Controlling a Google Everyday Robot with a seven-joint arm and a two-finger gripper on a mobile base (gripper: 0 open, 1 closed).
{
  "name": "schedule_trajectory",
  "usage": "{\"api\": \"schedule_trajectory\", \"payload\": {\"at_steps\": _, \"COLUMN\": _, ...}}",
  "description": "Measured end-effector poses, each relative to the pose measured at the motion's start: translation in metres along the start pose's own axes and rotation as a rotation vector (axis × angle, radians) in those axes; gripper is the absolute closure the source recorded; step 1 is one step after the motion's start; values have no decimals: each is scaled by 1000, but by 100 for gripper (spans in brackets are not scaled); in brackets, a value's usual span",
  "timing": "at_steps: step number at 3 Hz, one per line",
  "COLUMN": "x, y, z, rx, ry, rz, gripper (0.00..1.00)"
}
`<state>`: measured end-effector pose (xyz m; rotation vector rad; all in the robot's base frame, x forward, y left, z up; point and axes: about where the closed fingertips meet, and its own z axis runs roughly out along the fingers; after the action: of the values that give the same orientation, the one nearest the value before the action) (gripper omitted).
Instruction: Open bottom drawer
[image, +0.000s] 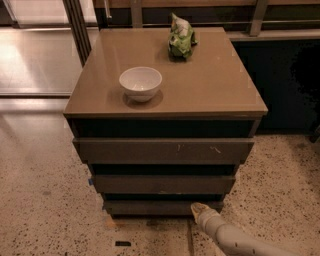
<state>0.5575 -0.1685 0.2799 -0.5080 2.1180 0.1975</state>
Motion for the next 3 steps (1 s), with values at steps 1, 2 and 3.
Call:
{"api": "schedule_trajectory", "payload": {"at_steps": 1, "x": 7, "y": -17, "z": 17, "rx": 14, "ry": 7, "rz": 18, "gripper": 100}}
{"api": "schedule_trajectory", "payload": {"at_steps": 2, "x": 9, "y": -32, "z": 45, "rx": 0, "ry": 32, "rz": 22, "gripper": 100}}
{"api": "schedule_trajectory", "payload": {"at_steps": 3, "x": 17, "y": -53, "z": 98, "rx": -23, "ry": 84, "rz": 52, "gripper": 100}}
